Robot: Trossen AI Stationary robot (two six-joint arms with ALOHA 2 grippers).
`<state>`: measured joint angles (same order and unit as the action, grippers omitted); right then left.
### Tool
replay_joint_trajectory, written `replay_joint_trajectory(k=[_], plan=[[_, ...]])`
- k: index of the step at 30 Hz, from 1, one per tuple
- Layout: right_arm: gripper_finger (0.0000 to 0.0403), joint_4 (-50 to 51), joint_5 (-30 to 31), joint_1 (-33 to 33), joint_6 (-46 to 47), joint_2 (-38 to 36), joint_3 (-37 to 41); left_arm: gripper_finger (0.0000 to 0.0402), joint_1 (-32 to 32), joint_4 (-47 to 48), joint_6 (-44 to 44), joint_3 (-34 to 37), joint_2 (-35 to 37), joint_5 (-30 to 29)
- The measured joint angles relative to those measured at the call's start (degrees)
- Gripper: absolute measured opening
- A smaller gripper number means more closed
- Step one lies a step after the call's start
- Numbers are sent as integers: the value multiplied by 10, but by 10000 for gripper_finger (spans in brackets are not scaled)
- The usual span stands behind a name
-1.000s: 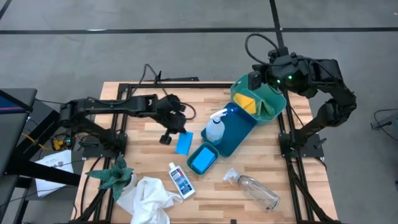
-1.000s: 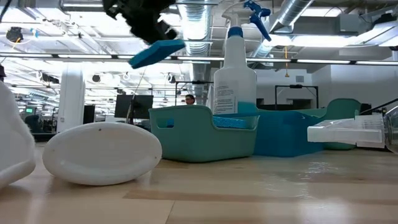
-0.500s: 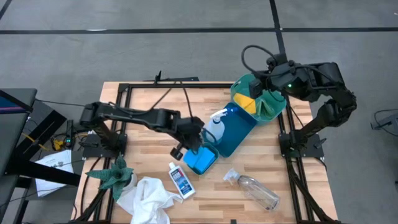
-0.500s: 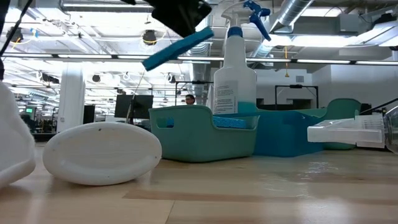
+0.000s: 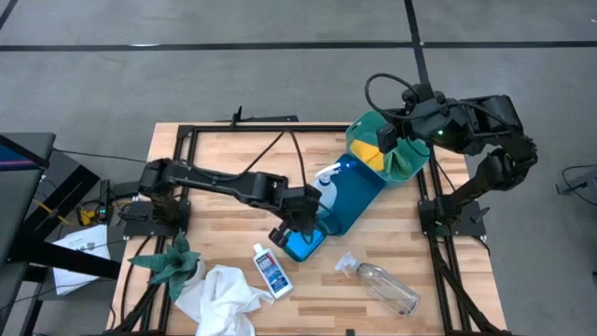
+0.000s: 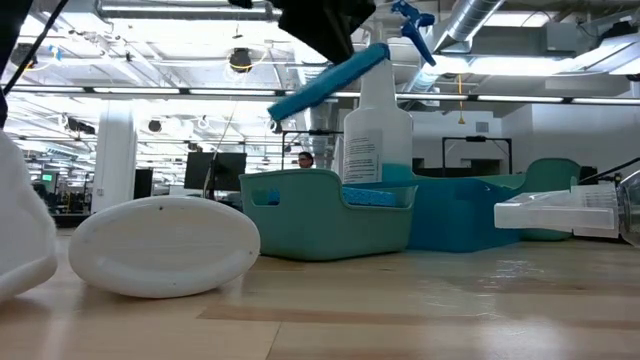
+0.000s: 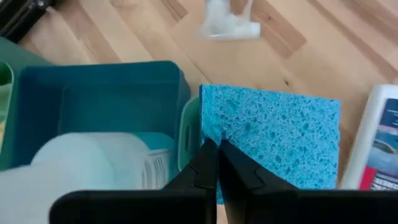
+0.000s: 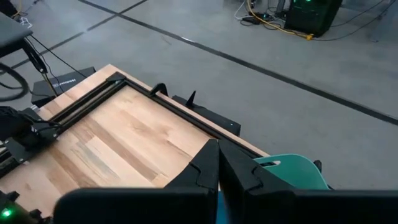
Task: Pick & Place Kitchen Items
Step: Put the light blue sponge into the bottom green bin
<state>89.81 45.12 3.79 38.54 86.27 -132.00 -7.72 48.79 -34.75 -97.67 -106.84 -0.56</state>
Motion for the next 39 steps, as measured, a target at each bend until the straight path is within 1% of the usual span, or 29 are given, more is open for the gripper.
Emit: replay_joint_trajectory(k=[6, 15, 26, 30, 39], plan=[[1, 0, 0, 0, 0, 1, 0, 0, 0, -10, -10, 2, -18, 0], [1, -3, 0, 0, 0, 1, 0, 0, 2, -4, 6, 7, -44, -1], [1, -3, 1, 0, 5, 1, 0, 0, 3, -15, 22, 34, -47, -1], [1, -3, 2, 0, 5, 1, 0, 0, 2, -44, 27, 42, -47, -4], [1, -3, 2, 0, 5, 1, 0, 0, 6, -40, 27, 47, -47, -4]])
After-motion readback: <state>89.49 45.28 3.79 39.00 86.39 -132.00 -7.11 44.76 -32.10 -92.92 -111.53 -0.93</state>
